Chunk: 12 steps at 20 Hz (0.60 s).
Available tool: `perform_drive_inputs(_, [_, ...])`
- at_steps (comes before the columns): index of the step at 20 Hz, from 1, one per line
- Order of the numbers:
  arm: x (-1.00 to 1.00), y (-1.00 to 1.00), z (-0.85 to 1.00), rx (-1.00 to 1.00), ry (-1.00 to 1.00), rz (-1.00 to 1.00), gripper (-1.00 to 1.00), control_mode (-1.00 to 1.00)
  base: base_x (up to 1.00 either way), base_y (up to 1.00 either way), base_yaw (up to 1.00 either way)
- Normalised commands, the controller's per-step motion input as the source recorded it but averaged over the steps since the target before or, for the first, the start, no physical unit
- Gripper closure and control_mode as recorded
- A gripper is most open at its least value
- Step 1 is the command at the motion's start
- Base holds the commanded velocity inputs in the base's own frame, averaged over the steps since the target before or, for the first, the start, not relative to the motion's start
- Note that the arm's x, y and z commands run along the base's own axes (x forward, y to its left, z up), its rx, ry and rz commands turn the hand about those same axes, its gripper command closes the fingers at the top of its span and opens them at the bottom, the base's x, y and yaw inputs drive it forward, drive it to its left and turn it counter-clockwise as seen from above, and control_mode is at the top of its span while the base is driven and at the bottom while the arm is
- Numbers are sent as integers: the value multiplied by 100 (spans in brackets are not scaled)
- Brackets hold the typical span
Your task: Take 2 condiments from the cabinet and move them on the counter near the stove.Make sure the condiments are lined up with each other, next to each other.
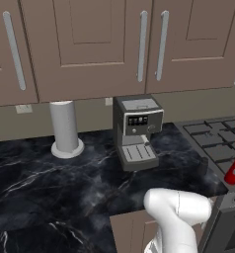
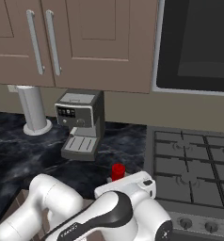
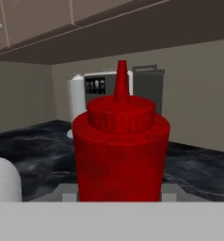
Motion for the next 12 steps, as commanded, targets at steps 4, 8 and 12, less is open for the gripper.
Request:
perform_drive_inputs(4, [9, 0, -1, 0, 0, 0, 100, -100, 0, 0, 0])
perform_drive_inputs(8, [11, 0, -2, 0, 0, 0, 100, -100, 0, 0, 0])
perform_drive_inputs(12, [14, 0, -9, 0, 0, 0, 100, -100, 0, 0, 0])
